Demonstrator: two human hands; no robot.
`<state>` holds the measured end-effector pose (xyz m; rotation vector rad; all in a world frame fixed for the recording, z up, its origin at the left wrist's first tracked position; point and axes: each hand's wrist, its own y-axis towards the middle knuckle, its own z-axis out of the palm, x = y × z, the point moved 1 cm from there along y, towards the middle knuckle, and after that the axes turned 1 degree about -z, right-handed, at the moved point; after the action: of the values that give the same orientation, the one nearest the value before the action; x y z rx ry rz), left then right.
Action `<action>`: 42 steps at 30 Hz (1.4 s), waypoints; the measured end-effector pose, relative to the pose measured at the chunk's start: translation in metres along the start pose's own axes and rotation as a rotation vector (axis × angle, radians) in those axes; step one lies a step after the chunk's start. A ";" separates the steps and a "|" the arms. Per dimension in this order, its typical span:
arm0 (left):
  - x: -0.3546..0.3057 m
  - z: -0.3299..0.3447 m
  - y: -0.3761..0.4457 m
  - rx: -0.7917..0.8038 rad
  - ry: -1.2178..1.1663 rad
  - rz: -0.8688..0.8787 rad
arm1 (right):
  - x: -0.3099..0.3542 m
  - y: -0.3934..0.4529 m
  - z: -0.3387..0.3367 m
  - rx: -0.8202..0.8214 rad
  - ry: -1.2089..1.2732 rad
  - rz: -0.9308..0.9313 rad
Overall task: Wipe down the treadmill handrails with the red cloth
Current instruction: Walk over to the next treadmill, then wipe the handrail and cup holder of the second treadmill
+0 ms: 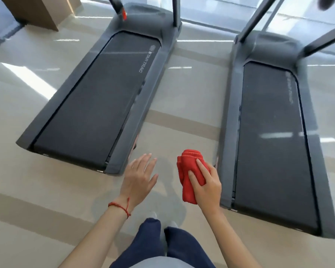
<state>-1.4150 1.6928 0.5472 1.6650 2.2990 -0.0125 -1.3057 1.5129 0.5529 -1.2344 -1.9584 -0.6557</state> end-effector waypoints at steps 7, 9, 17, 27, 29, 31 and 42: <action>-0.005 0.012 0.061 0.077 -0.052 0.090 | -0.002 0.030 -0.015 -0.121 0.010 0.054; -0.009 0.016 0.081 0.086 -0.053 0.112 | -0.007 0.045 -0.021 -0.143 0.010 0.072; -0.040 0.032 0.187 0.091 -0.046 0.129 | -0.032 0.141 -0.061 -0.200 0.038 0.050; -0.103 0.036 0.325 0.036 -0.074 0.177 | -0.050 0.269 -0.145 -0.243 0.046 -0.047; -0.111 0.035 0.347 0.025 -0.086 0.193 | -0.051 0.289 -0.158 -0.259 0.047 -0.067; -0.118 0.033 0.371 0.010 -0.101 0.211 | -0.052 0.309 -0.170 -0.277 0.050 -0.079; -0.135 0.036 0.524 -0.089 -0.153 0.379 | -0.050 0.429 -0.203 -0.345 0.048 -0.070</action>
<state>-0.8810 1.7322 0.6340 1.9508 1.8188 0.0430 -0.8395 1.5149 0.6556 -1.3407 -1.9082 -1.0846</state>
